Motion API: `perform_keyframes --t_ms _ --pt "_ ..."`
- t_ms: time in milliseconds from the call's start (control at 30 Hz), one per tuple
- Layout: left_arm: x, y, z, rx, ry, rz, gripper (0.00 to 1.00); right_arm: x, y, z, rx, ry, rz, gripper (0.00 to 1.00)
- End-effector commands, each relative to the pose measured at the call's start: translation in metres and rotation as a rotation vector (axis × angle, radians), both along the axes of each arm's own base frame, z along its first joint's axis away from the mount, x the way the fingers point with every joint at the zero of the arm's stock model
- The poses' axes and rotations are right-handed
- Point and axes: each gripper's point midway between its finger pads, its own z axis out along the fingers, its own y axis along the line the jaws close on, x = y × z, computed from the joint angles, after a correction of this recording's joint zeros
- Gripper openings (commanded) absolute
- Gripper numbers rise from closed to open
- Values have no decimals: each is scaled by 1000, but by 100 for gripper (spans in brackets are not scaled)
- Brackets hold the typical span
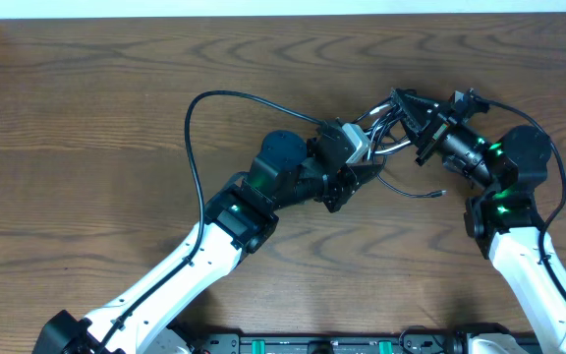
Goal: Untangle cables
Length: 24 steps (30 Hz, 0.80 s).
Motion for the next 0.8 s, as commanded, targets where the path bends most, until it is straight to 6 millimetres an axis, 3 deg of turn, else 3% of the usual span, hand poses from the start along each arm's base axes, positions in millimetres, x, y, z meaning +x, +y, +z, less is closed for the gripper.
perform_keyframes --t_ms 0,133,267,467,600,767 --pt "1 -2 3 -5 -11 -2 37 -2 4 3 10 0 12 1" --pt "1 -3 4 -17 8 4 65 -1 3 2 10 2 3 1" --pt "4 -3 9 -37 7 20 74 0 2 3 11 2 -4 1" --pt "28 10 11 -19 -37 170 74 -2 6 3 11 2 8 1" --pt "29 9 15 -31 -48 169 59 -3 10 3 11 2 18 1" --pt "29 9 15 -31 -48 169 25 -3 10 0 -1 5 18 1"
